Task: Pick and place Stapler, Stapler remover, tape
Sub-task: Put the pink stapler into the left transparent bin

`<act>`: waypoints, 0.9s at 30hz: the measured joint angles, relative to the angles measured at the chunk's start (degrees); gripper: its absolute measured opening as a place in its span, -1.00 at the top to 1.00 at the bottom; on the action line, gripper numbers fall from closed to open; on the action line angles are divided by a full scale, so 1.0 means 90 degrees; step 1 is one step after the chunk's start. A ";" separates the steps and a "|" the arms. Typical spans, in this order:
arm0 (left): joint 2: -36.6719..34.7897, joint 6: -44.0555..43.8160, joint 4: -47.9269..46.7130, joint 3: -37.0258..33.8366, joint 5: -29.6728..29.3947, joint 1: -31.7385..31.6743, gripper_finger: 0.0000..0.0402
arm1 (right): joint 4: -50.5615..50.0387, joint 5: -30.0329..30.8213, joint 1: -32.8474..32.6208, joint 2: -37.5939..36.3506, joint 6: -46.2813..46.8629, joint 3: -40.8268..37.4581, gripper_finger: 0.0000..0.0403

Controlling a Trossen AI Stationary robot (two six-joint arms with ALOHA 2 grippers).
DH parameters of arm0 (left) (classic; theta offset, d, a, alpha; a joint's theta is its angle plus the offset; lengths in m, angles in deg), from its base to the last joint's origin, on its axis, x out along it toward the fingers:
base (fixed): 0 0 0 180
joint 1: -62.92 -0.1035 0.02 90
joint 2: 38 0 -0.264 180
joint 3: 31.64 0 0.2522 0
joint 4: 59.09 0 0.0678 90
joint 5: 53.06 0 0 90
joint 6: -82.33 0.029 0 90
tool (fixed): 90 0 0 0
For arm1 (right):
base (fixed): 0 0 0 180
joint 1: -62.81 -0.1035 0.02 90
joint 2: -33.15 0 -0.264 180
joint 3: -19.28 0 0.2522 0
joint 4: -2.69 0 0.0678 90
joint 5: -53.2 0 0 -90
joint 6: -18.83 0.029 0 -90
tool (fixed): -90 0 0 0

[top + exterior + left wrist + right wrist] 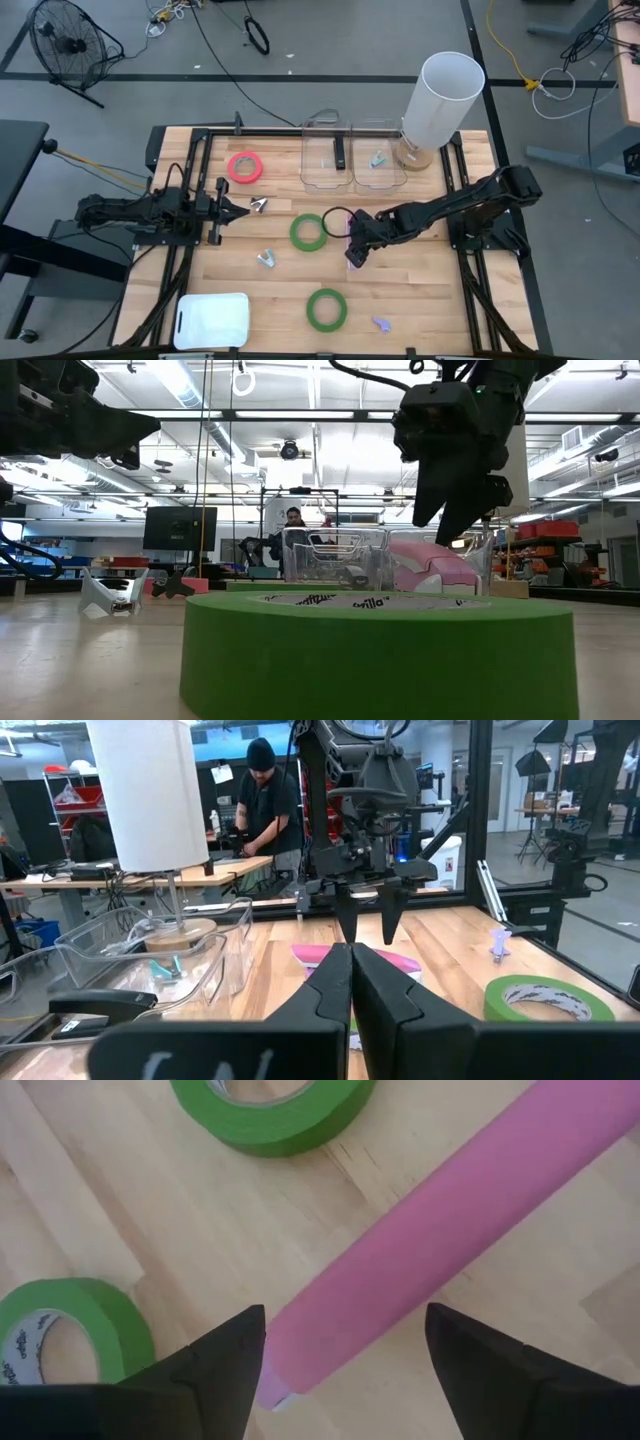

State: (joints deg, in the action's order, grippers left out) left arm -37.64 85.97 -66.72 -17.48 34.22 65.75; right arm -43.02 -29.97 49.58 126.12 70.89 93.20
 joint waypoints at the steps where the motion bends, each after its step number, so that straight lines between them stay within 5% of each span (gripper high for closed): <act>1: 0.0000 0.0000 0.0000 0.0001 -0.0001 -0.0001 0.92 | 0.0045 -0.0006 -0.0005 0.0027 0.0004 0.0000 -0.37; 21: 0.0000 -0.0005 -0.0015 -0.0002 -0.0002 0.0000 0.92 | 0.0292 0.0425 -0.0022 0.0575 0.0324 0.0010 -0.36; 27: 0.0002 -0.0005 -0.0021 0.0000 0.0000 0.0000 0.92 | 0.0022 0.0358 -0.0017 0.0557 0.0388 0.0034 -0.09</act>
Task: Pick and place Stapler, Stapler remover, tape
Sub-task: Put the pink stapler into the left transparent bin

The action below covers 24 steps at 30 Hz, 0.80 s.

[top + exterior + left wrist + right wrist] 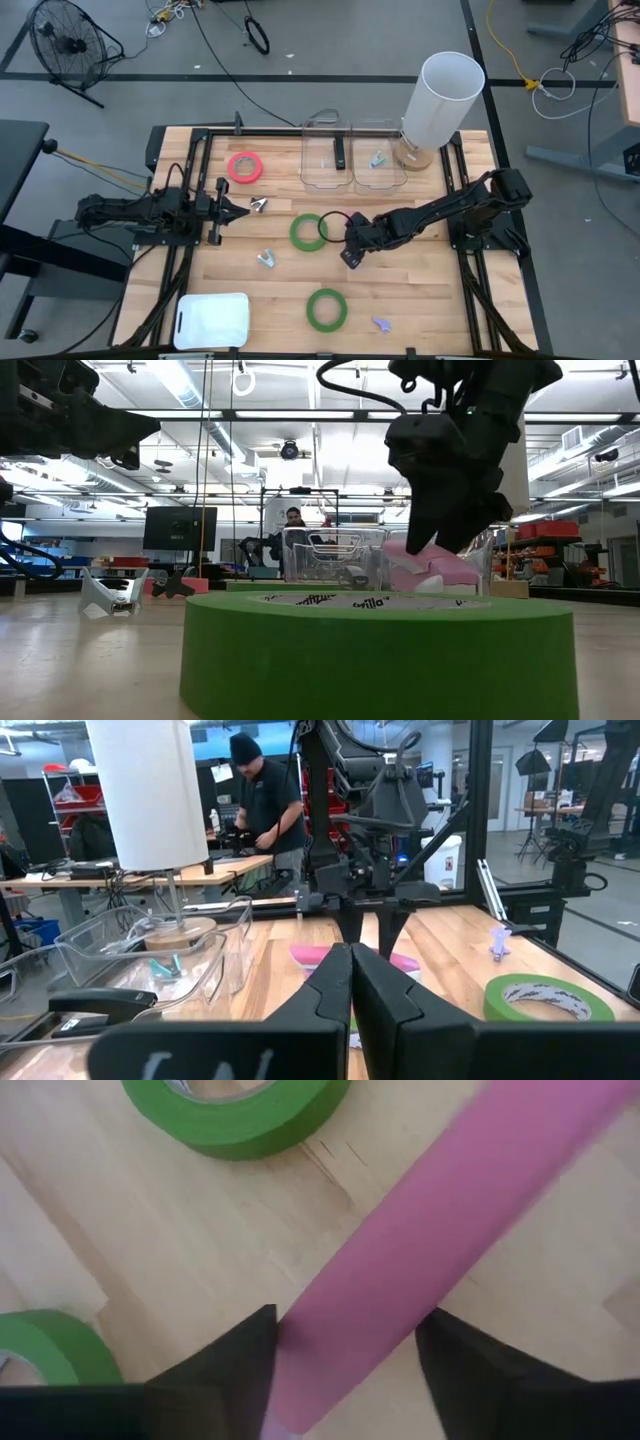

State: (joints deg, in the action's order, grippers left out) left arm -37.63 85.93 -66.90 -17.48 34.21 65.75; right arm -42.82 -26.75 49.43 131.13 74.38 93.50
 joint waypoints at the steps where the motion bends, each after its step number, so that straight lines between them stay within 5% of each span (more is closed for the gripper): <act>1: -0.0001 0.0000 -0.0001 0.0001 0.0001 0.0000 0.92 | -0.0085 -0.0024 0.0000 -0.0003 -0.0007 0.0000 0.01; 10: -0.0002 -0.0005 -0.0008 -0.0001 0.0001 0.0000 0.92 | -0.0543 -0.0200 0.0000 -0.0033 -0.0564 -0.0009 0.94; 24: 0.0001 -0.0002 -0.0033 0.0000 -0.0001 -0.0002 0.92 | -0.0026 -0.0419 0.0015 -0.0206 -0.0750 -0.0034 0.56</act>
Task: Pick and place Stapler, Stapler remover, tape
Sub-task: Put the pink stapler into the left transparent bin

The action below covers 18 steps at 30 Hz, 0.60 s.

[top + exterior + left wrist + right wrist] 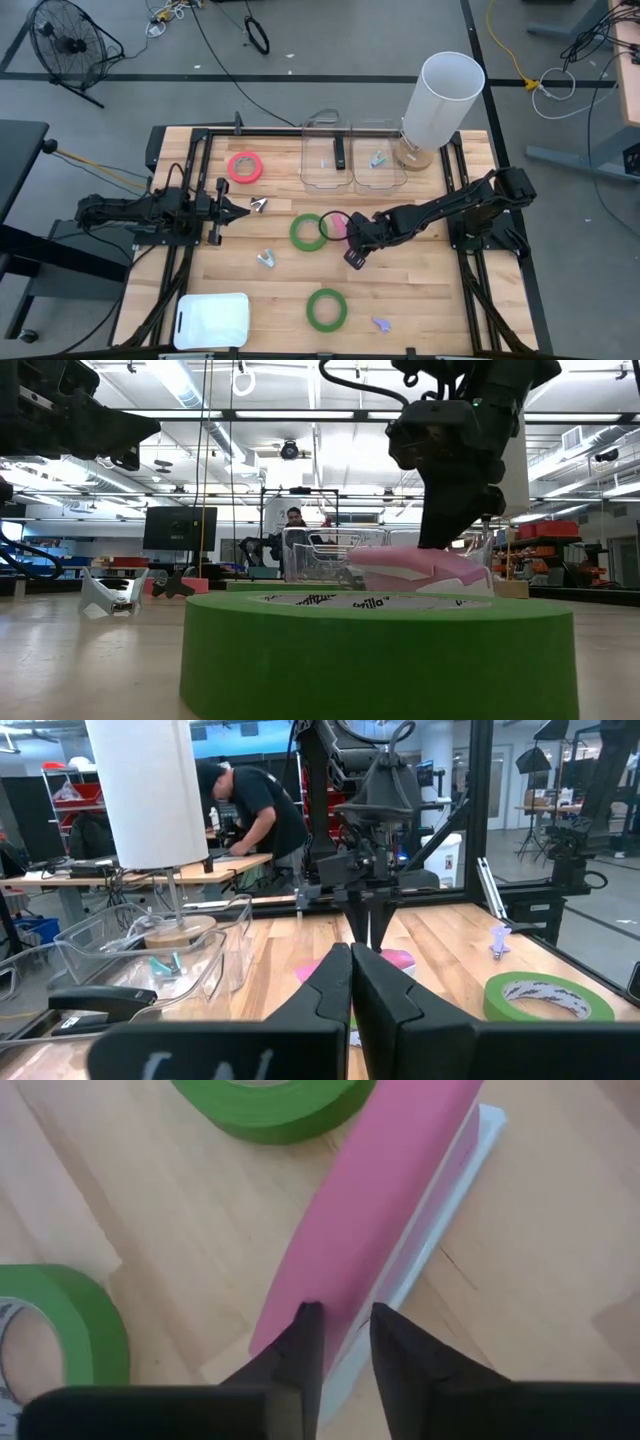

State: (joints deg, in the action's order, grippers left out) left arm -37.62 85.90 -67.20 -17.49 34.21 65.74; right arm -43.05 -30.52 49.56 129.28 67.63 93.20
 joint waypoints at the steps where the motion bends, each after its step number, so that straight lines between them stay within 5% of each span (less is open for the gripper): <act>1: 0.0000 0.0000 -0.0001 -0.0001 -0.0001 0.0000 0.92 | 0.0014 -0.0046 0.0003 -0.0020 -0.0003 -0.0004 0.55; 13: -0.0001 0.0000 0.0002 0.0001 -0.0001 0.0002 0.92 | 0.0076 -0.0371 0.0137 -0.0087 -0.0226 -0.0014 0.39; 18: 0.0000 0.0000 0.0005 -0.0001 -0.0001 0.0001 0.92 | 0.0635 -0.1033 0.0307 -0.0084 -0.0362 -0.0019 0.38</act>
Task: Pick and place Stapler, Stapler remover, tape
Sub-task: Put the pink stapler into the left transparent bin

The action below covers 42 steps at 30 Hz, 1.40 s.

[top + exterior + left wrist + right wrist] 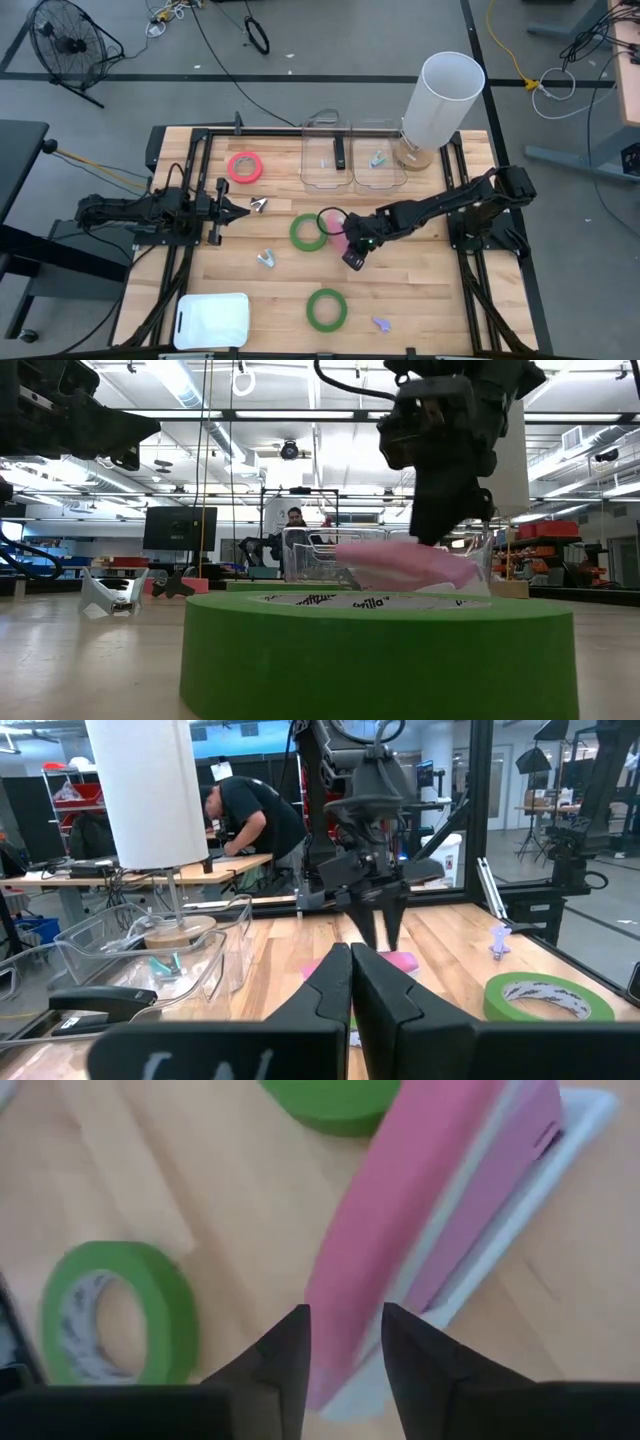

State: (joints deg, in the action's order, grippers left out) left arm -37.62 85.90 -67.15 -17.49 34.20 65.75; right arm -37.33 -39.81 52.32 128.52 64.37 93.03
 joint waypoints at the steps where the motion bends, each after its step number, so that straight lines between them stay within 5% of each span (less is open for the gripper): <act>1: 0.0000 0.0000 -0.0001 0.0000 0.0002 -0.0001 0.92 | 0.0017 -0.0054 0.0040 -0.0002 -0.0014 0.0000 0.38; 11: 0.0000 0.0000 0.0000 0.0000 0.0000 0.0000 0.92 | -0.0384 0.0255 0.0249 -0.0002 -0.0129 0.0005 0.38; 18: 0.0000 0.0000 0.0000 0.0000 0.0000 -0.0002 0.92 | 0.0435 -0.0281 0.0201 -0.0012 -0.0040 0.0009 0.38; 34: -0.0001 -0.0112 -0.0002 0.0002 0.0000 0.0000 0.92 | 0.1099 0.0508 -0.0306 0.0144 -0.1156 0.0025 0.38; 42: -0.0001 -0.0112 -0.0059 0.0002 0.0000 0.0000 0.92 | 0.0824 0.1096 -0.0081 0.0291 -0.0490 0.0024 0.37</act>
State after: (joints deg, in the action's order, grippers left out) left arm -37.64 84.90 -67.69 -17.47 34.20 65.75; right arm -29.92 -29.95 51.59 131.14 59.96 93.25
